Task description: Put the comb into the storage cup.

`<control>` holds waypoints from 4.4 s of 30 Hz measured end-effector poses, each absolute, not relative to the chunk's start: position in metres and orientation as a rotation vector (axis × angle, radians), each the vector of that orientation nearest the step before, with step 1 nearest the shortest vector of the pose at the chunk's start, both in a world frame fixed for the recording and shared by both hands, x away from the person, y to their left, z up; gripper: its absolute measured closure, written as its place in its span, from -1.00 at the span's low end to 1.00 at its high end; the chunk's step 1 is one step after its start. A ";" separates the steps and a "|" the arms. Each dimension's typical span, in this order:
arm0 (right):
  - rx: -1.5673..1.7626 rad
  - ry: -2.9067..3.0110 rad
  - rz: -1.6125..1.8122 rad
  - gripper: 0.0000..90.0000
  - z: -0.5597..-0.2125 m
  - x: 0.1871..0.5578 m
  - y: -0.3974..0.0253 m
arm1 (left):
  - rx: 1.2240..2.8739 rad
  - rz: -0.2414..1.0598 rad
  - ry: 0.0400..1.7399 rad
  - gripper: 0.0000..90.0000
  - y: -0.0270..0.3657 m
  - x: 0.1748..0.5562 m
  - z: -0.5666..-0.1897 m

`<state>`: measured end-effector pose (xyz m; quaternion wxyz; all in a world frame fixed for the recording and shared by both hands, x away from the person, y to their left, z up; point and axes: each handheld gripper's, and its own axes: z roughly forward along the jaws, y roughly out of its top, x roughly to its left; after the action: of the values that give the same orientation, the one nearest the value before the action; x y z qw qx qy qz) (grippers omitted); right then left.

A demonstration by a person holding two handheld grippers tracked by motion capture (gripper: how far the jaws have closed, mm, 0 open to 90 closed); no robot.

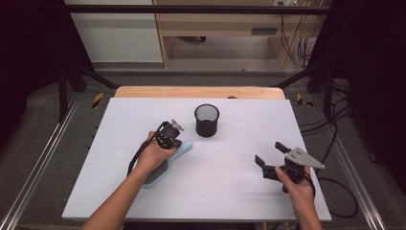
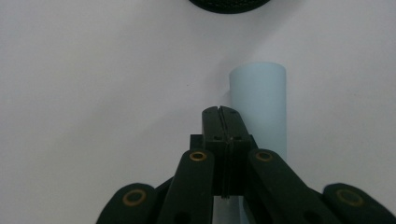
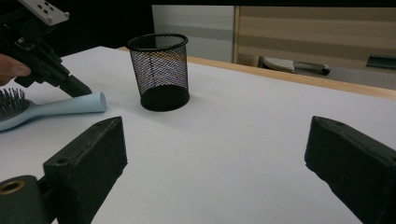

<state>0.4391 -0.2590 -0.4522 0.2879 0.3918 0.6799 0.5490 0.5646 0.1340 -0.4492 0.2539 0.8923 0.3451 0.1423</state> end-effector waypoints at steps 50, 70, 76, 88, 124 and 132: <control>1.050 1.833 1.453 -0.87 -0.452 0.438 -0.258 | 2.348 0.272 0.916 1.00 0.097 0.498 -0.462; 1.045 1.858 1.444 -0.87 -0.453 0.438 -0.254 | 2.240 0.276 0.988 1.00 0.101 0.480 -0.468; 1.045 1.867 1.448 -0.86 -0.453 0.438 -0.253 | 2.214 0.271 0.988 1.00 0.096 0.479 -0.470; 1.035 1.870 1.445 -0.86 -0.453 0.437 -0.251 | 2.198 0.245 0.966 1.00 0.090 0.476 -0.473; 1.031 1.891 1.445 -0.86 -0.454 0.437 -0.250 | 2.264 0.145 0.850 1.00 0.092 0.432 -0.472; 1.028 1.899 1.438 -0.86 -0.454 0.437 -0.249 | 2.289 0.143 0.823 1.00 0.104 0.417 -0.471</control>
<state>0.4372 -0.2491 -0.4543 0.2699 0.3816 0.7048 0.5337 0.4167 0.1038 -0.4709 0.3452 0.8817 0.3169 0.0550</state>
